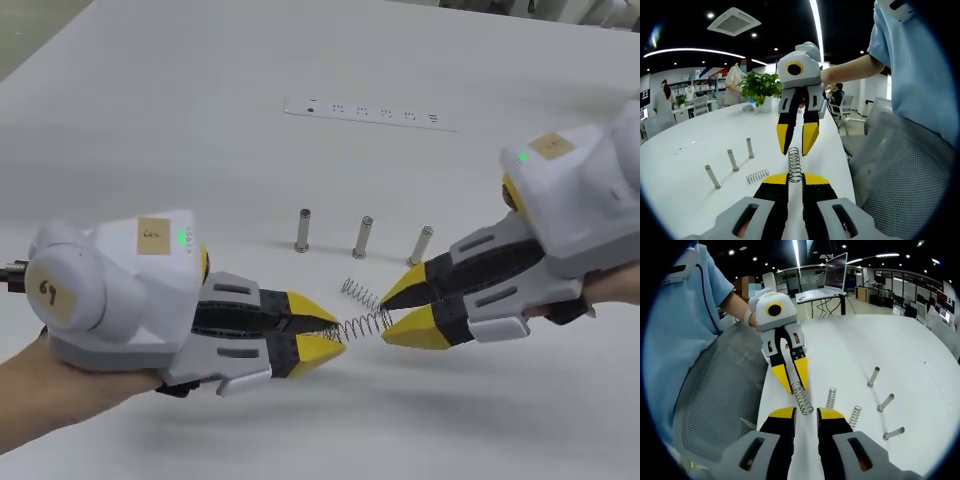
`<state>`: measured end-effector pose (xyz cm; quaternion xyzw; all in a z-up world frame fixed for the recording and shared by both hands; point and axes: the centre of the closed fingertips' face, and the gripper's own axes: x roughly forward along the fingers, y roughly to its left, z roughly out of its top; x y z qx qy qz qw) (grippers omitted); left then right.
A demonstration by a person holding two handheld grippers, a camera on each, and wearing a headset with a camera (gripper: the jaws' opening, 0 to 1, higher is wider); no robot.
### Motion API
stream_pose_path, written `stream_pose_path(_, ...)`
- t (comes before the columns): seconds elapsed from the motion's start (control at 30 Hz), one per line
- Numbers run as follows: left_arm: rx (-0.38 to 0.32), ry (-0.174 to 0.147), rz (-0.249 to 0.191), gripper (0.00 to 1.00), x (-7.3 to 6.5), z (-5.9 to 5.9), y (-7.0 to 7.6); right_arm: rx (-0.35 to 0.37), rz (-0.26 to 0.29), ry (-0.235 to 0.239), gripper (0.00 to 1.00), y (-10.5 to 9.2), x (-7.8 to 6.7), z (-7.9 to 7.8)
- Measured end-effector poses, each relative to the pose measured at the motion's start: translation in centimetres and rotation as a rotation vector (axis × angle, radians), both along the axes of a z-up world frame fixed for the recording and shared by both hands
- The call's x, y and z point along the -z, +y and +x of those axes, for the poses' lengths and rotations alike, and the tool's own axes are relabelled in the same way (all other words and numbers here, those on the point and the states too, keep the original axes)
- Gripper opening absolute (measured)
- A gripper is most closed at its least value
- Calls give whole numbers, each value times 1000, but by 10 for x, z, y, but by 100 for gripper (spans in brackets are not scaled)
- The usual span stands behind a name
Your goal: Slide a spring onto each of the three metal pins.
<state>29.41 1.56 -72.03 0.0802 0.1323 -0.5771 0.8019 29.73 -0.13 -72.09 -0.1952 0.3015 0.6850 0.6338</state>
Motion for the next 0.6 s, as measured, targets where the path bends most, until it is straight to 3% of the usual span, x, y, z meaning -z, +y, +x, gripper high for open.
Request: stream_pose_path(0.6,20,16,16,2,5,-4,-2,-24,-44,1,8,0,1,-5)
